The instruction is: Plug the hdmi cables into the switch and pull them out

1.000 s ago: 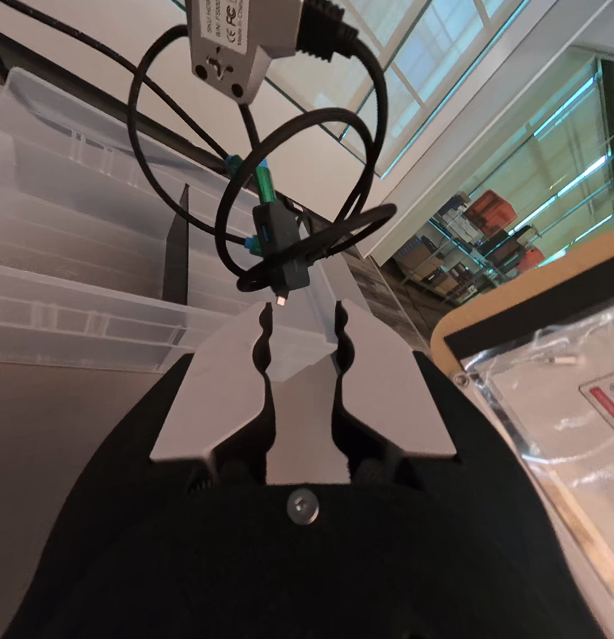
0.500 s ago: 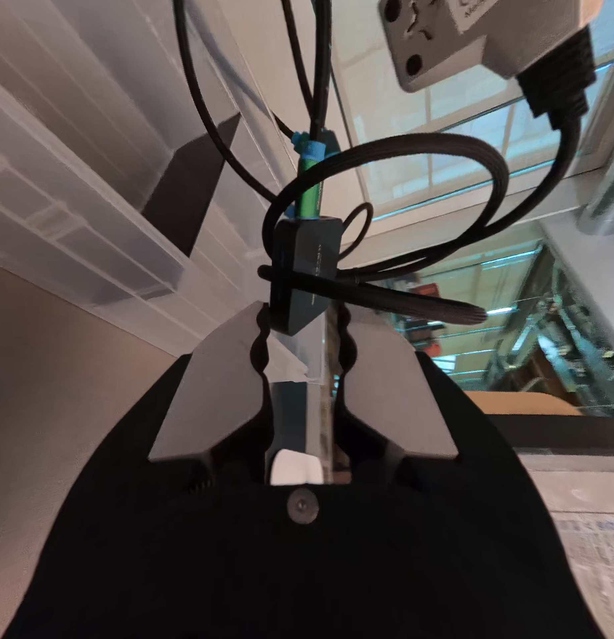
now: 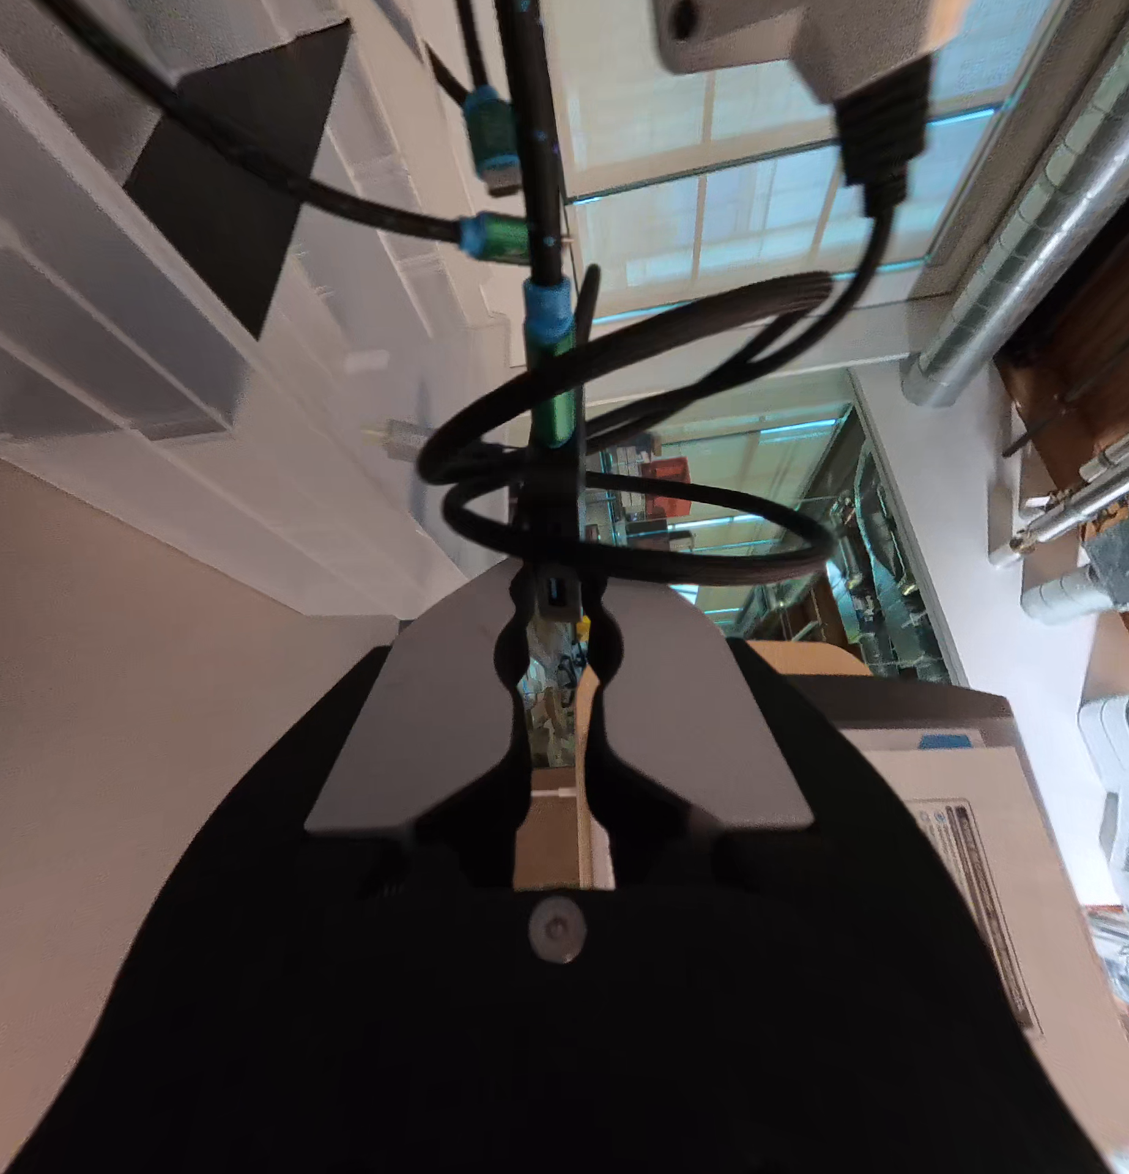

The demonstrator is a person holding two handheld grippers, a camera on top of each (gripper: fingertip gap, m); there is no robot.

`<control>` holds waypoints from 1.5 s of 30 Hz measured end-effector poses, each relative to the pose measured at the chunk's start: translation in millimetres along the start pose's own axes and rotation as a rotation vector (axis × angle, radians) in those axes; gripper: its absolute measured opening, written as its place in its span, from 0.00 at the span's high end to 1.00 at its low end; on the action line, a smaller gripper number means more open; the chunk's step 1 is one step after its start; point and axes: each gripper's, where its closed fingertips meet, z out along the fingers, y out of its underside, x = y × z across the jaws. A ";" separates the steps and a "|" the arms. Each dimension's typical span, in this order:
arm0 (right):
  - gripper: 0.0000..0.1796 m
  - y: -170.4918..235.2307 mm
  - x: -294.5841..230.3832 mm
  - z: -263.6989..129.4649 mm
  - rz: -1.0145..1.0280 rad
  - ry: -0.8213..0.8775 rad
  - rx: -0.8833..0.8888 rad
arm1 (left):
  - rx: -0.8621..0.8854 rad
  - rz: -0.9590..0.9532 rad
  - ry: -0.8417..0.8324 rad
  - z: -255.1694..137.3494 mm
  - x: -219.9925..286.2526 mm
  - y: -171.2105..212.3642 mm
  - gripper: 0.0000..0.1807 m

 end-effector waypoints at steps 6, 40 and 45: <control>0.92 10.9 17.4 -14.9 0.071 0.002 -0.114 | -0.047 0.038 0.016 11.9 7.4 5.1 0.89; 0.92 102.8 -7.9 -146.6 1.392 -0.186 -0.586 | 0.011 -0.238 -0.114 9.9 -36.6 22.0 0.89; 0.92 104.4 13.3 -156.3 1.571 -0.076 -0.409 | 0.078 -0.227 -0.198 -22.4 -49.2 5.3 0.89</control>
